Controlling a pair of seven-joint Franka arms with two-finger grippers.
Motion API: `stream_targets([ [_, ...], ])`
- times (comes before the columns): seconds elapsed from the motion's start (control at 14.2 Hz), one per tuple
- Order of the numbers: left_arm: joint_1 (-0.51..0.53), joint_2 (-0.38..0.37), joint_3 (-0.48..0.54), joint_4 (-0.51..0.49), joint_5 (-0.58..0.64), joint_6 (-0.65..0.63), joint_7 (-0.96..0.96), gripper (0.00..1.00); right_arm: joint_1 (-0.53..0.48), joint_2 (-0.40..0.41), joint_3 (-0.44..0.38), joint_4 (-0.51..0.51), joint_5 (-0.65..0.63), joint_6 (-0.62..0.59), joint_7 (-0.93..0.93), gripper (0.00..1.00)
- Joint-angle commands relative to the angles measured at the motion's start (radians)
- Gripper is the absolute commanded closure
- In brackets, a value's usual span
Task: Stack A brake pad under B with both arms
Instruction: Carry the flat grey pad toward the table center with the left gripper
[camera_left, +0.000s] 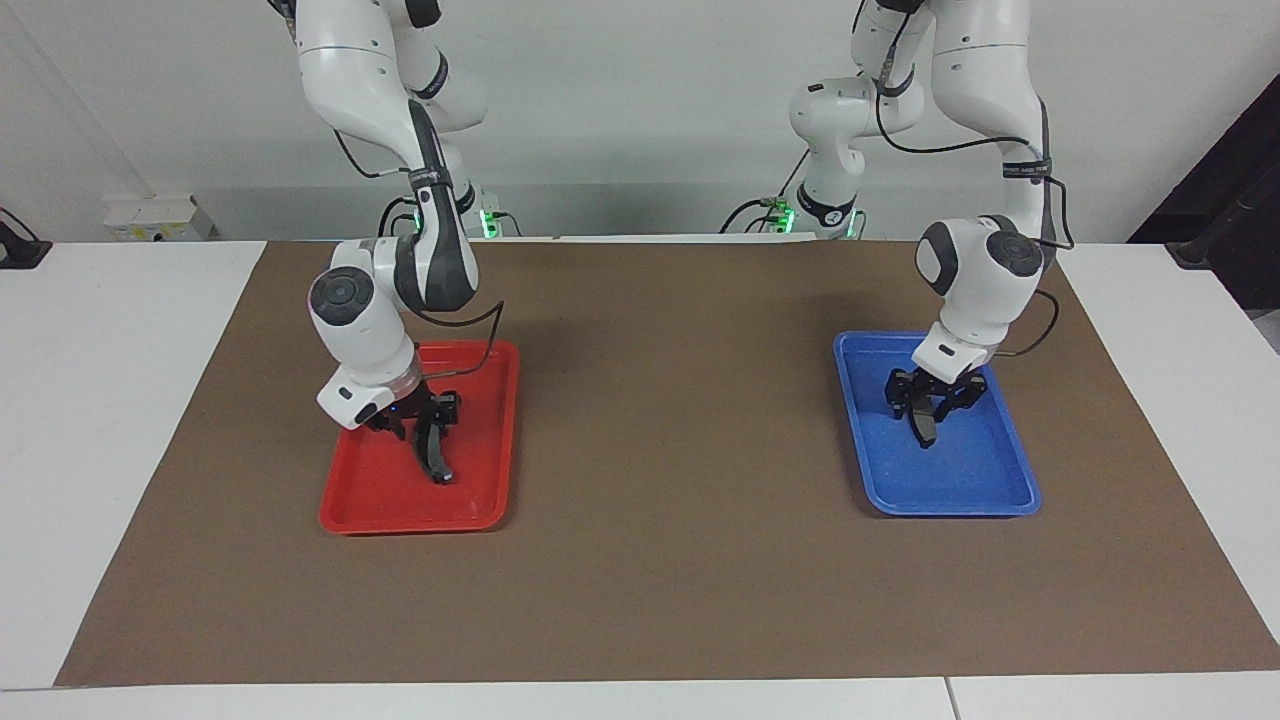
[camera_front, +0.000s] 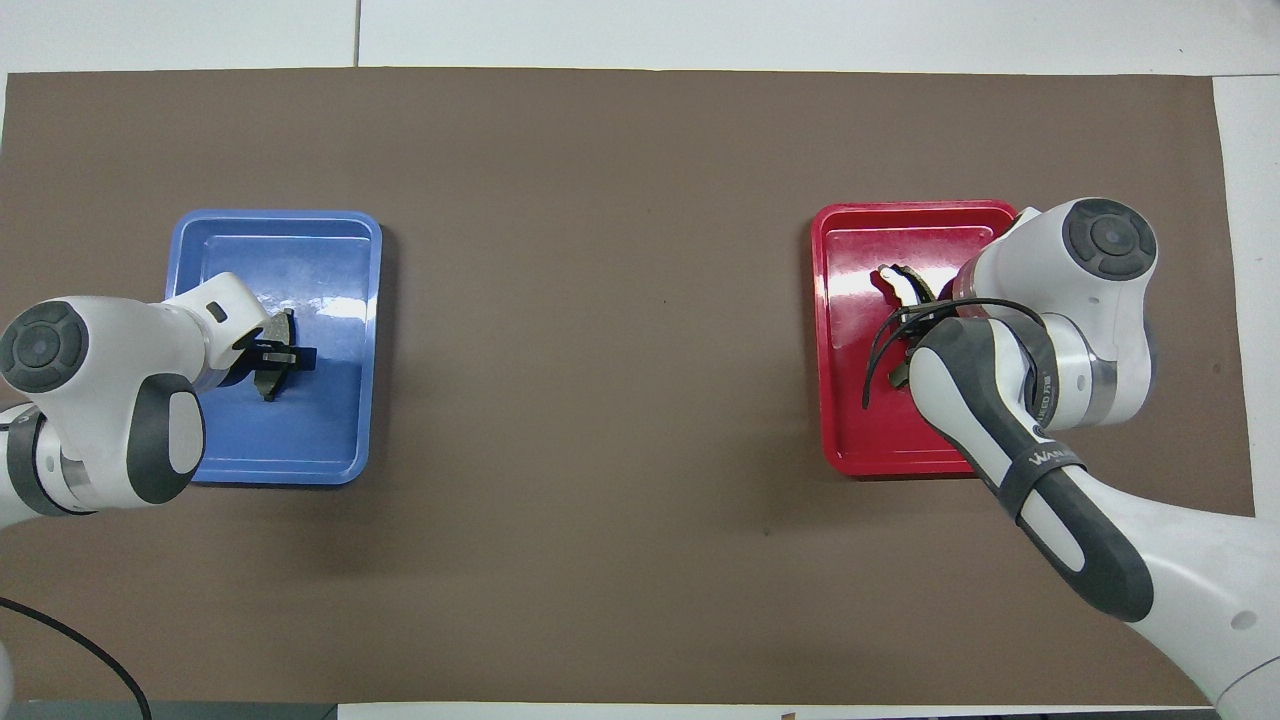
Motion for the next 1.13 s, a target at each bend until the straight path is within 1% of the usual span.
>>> stream_targets([
  [0.0, -0.003, 0.014, 0.008, -0.005, -0.013, 0.007, 0.043, 0.99, -0.009, 0.001, 0.005, -0.007, 0.014, 0.018, -0.030, 0.36],
  [0.14, 0.000, 0.014, 0.011, 0.001, -0.013, 0.005, 0.045, 0.99, -0.009, 0.001, 0.005, -0.007, 0.014, 0.018, -0.030, 0.41],
  [0.21, 0.000, 0.012, 0.011, 0.010, -0.013, -0.001, 0.043, 0.99, -0.009, 0.001, 0.005, -0.007, 0.014, 0.018, -0.030, 0.41],
  [0.28, 0.000, 0.008, 0.011, 0.034, -0.013, -0.034, 0.043, 0.99, -0.009, 0.001, 0.005, -0.007, 0.014, 0.017, -0.030, 0.41],
  [0.49, 0.000, 0.002, 0.011, 0.187, -0.013, -0.240, 0.027, 0.99, -0.004, 0.001, 0.005, -0.007, 0.014, 0.017, -0.029, 0.47],
  [0.63, 0.000, -0.005, 0.005, 0.273, -0.013, -0.346, -0.004, 0.99, -0.004, 0.001, 0.005, -0.007, 0.014, 0.017, -0.030, 0.57],
  [0.7, -0.006, -0.008, -0.001, 0.315, -0.014, -0.393, -0.036, 0.99, -0.003, 0.001, 0.005, -0.005, 0.014, 0.017, -0.029, 0.66],
  [0.77, -0.009, -0.008, -0.021, 0.350, -0.016, -0.430, -0.093, 0.99, -0.004, 0.001, 0.005, -0.005, 0.014, 0.015, -0.029, 0.77],
  [0.85, -0.009, -0.006, -0.070, 0.376, -0.017, -0.446, -0.172, 0.99, -0.004, 0.001, 0.005, -0.001, 0.014, 0.012, -0.030, 0.87],
  [0.92, -0.009, -0.003, -0.126, 0.393, -0.016, -0.446, -0.290, 0.99, -0.007, 0.001, 0.006, 0.005, 0.014, 0.005, -0.030, 0.94],
  [1.06, -0.021, -0.003, -0.221, 0.401, -0.005, -0.436, -0.470, 0.99, -0.006, -0.006, 0.005, 0.036, 0.014, -0.027, -0.032, 0.97],
])
